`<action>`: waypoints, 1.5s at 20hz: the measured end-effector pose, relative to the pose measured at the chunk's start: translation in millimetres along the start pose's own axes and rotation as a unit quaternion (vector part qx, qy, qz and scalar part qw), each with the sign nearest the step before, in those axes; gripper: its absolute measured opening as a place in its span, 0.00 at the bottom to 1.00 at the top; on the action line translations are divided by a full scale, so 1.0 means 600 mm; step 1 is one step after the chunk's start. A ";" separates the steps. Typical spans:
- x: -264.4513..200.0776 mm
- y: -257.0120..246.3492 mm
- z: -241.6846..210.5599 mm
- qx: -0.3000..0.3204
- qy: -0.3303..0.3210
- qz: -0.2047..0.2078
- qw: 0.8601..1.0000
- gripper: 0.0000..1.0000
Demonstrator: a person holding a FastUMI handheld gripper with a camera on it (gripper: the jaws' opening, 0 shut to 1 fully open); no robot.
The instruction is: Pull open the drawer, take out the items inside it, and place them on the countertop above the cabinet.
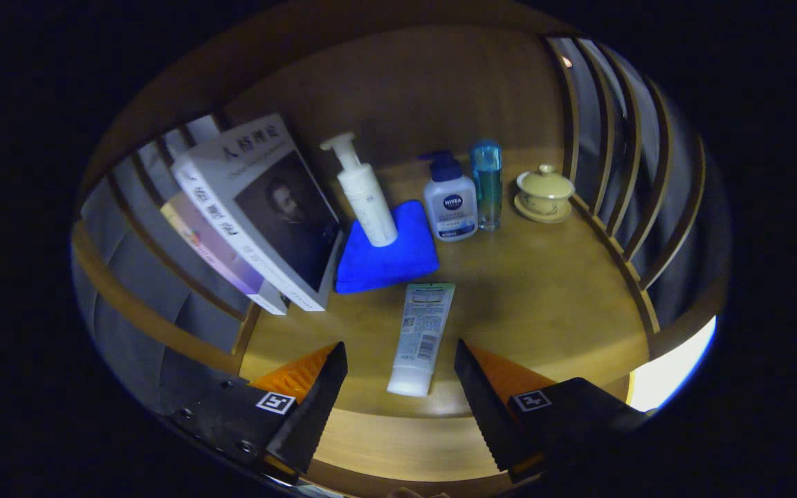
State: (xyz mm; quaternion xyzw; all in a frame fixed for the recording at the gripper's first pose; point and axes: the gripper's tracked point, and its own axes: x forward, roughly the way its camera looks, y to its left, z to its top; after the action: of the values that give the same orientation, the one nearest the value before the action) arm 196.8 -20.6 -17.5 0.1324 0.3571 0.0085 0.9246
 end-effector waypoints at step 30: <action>-0.341 -0.083 -0.340 -0.100 -0.350 -0.099 0.926 0.98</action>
State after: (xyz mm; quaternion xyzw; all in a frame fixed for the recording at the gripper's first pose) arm -94.9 -42.7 -40.3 -0.0025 0.0195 -0.0943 0.9953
